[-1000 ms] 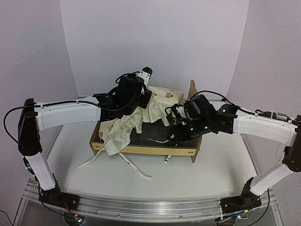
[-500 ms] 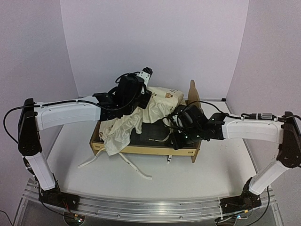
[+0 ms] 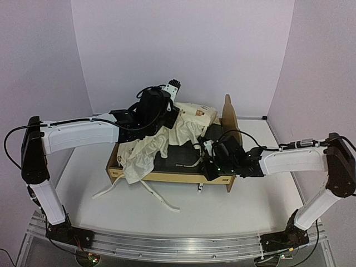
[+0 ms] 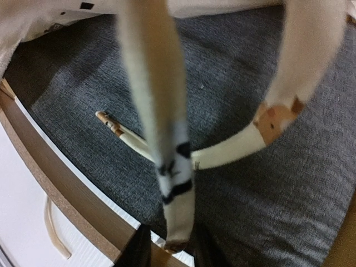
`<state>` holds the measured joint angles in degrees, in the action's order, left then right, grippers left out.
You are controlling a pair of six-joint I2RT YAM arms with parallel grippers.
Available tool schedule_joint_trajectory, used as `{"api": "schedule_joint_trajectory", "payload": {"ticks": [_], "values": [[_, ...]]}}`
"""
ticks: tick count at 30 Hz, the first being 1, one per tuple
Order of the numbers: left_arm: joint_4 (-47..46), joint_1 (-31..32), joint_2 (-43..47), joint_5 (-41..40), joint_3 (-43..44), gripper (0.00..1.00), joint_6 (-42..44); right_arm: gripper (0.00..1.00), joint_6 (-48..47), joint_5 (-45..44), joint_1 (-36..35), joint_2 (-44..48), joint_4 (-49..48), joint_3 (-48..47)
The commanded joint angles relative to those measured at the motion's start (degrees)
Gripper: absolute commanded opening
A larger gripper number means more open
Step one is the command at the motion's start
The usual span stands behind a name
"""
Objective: Set up the pet bed
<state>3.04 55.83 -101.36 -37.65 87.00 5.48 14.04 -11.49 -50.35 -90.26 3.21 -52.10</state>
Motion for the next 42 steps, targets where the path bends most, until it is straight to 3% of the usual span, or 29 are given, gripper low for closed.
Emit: {"api": "schedule_joint_trajectory", "payload": {"ticks": [1,3,6,11,17,24,28,30,32,35,38,42], "values": [[-1.5,-0.4,1.6,-1.3,2.4,0.00,-0.8,0.15,-0.8,-1.0,-0.1,-0.8,-7.1,1.1],[-1.5,-0.4,1.6,-1.4,2.4,0.00,-0.7,0.05,-0.6,-0.8,-0.1,0.1,-7.3,1.3],[-1.6,-0.4,1.4,-1.6,2.5,0.00,-0.6,0.00,-0.7,-0.2,-0.1,2.2,-6.6,0.7],[-1.9,-0.4,1.6,-1.8,2.0,0.00,-0.5,0.00,1.7,3.8,-0.2,8.6,-0.1,-1.2],[-2.4,-0.5,1.3,-1.6,1.6,0.00,-0.8,0.00,9.3,16.1,-0.1,14.5,3.9,-3.0],[-2.5,-0.5,1.2,-1.5,1.6,0.00,-1.0,0.00,17.7,30.7,-0.3,10.8,5.5,-4.2],[-2.2,-0.5,1.1,-1.5,1.6,0.00,-1.0,0.00,15.8,39.5,-1.2,5.9,10.7,-7.0],[-2.1,-0.5,1.1,-1.6,1.7,0.00,-1.0,0.09,11.5,37.6,-1.6,4.7,18.1,-10.8],[-1.9,-0.5,1.2,-1.6,1.7,0.00,-1.1,0.37,7.5,31.9,-1.6,5.6,24.4,-13.1],[-1.7,-0.5,1.5,-1.9,1.5,0.00,-1.2,0.56,4.1,22.8,-1.6,10.0,25.9,-13.4],[-1.4,-0.5,1.8,-2.0,1.2,0.00,-1.2,0.66,1.9,14.4,-1.6,14.3,25.5,-12.1],[-1.4,-0.5,2.1,-1.8,0.9,0.00,-1.6,0.64,0.1,-0.1,-1.6,16.1,22.6,-9.7]]}}
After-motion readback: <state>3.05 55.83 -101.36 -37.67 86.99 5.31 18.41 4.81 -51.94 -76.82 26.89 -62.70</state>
